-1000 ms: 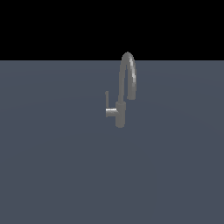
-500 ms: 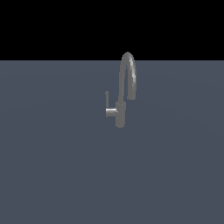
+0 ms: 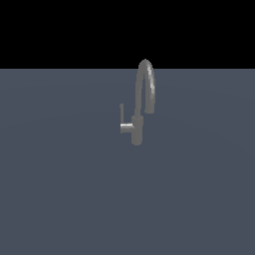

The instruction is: Turn on the faucet by rotating a designated handle.

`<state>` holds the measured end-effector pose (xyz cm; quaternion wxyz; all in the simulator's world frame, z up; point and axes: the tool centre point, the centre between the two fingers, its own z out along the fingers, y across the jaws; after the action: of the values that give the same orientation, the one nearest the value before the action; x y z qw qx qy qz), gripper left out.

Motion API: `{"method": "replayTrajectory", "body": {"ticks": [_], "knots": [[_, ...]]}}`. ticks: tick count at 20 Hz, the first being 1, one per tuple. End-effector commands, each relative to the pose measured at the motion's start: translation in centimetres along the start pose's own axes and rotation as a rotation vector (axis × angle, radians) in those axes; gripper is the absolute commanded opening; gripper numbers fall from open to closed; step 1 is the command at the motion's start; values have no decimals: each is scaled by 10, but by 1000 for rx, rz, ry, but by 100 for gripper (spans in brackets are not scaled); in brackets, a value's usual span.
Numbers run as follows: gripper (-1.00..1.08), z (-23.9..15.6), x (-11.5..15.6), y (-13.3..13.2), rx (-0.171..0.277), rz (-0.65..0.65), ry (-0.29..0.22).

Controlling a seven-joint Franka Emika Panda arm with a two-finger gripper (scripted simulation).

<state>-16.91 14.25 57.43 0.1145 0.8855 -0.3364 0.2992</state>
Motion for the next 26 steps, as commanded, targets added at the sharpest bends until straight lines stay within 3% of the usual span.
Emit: {"method": "replayTrajectory", "body": {"ticks": [1, 8, 15, 26], "knots": [[-100, 11, -2, -17, -24, 43, 32], [-100, 61, -7, -61, -96, 153, 105], [-100, 137, -12, -94, -175, 257, 153], [-100, 295, -26, -106, -312, 426, 179]]}}
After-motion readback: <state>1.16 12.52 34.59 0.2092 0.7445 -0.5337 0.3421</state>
